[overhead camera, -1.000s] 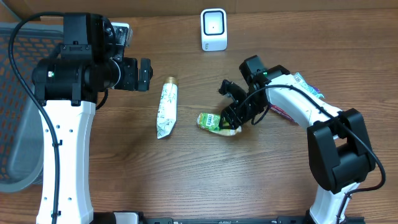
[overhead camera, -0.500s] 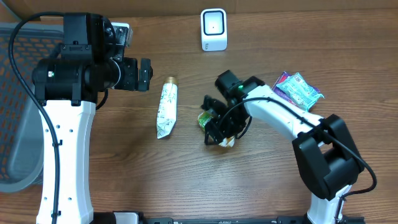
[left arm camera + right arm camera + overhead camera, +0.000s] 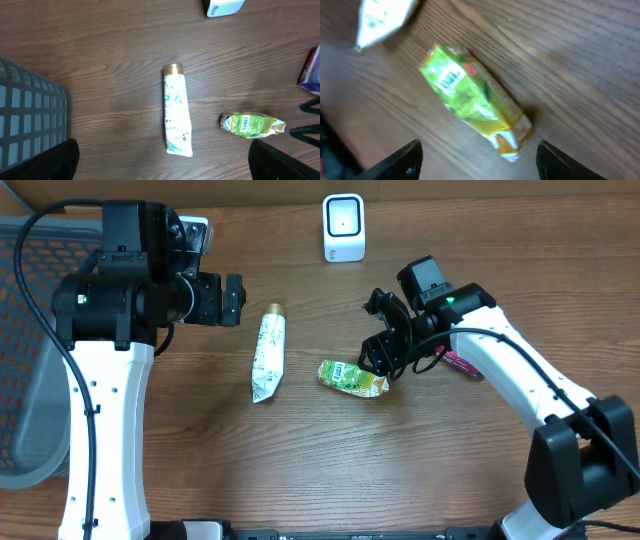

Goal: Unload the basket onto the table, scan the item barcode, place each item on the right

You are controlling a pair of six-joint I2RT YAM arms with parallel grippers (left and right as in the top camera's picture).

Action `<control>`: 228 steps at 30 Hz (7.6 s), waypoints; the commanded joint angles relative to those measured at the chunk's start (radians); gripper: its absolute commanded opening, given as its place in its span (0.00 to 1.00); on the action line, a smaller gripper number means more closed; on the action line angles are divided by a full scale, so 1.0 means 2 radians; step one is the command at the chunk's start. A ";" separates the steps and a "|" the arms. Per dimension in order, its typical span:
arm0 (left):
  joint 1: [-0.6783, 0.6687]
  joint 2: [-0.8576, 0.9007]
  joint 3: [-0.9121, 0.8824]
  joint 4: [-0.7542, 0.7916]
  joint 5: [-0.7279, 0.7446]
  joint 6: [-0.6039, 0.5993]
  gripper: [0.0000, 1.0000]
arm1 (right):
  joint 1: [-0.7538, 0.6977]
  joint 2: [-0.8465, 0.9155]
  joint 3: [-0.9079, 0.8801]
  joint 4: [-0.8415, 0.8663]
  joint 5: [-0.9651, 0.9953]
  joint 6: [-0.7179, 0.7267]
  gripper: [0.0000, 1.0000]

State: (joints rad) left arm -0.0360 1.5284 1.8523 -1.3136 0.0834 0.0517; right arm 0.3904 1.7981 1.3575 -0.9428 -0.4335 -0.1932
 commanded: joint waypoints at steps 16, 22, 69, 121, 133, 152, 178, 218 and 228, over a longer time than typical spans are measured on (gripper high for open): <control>-0.002 0.002 0.004 0.001 0.005 -0.003 1.00 | -0.014 0.096 -0.047 0.052 -0.096 -0.138 0.37; -0.002 0.002 0.004 0.001 0.005 -0.003 1.00 | -0.013 0.098 -0.047 0.048 -0.113 -0.105 0.13; -0.002 0.002 0.004 0.001 0.005 -0.003 1.00 | 0.117 0.002 -0.063 0.019 0.072 0.040 0.07; -0.002 0.002 0.004 0.001 0.006 -0.003 1.00 | 0.006 0.091 -0.008 0.018 0.029 0.025 0.04; -0.002 0.002 0.004 0.001 0.005 -0.003 0.99 | 0.101 0.026 0.003 -0.017 0.385 0.186 0.04; -0.002 0.002 0.004 0.001 0.005 -0.003 1.00 | 0.190 0.066 0.015 -0.037 0.336 0.185 0.55; -0.002 0.002 0.004 0.001 0.005 -0.003 0.99 | 0.078 0.056 -0.008 0.001 0.128 0.121 0.96; -0.002 0.002 0.004 0.001 0.005 -0.003 1.00 | -0.078 -0.076 0.090 -0.006 -0.379 0.043 0.04; -0.002 0.002 0.004 0.001 0.005 -0.003 1.00 | -0.082 -0.088 0.091 0.002 -0.400 0.043 0.04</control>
State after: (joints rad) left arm -0.0360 1.5284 1.8523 -1.3132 0.0834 0.0517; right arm 0.2249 1.6672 1.5116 -0.9558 -1.1526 -0.0834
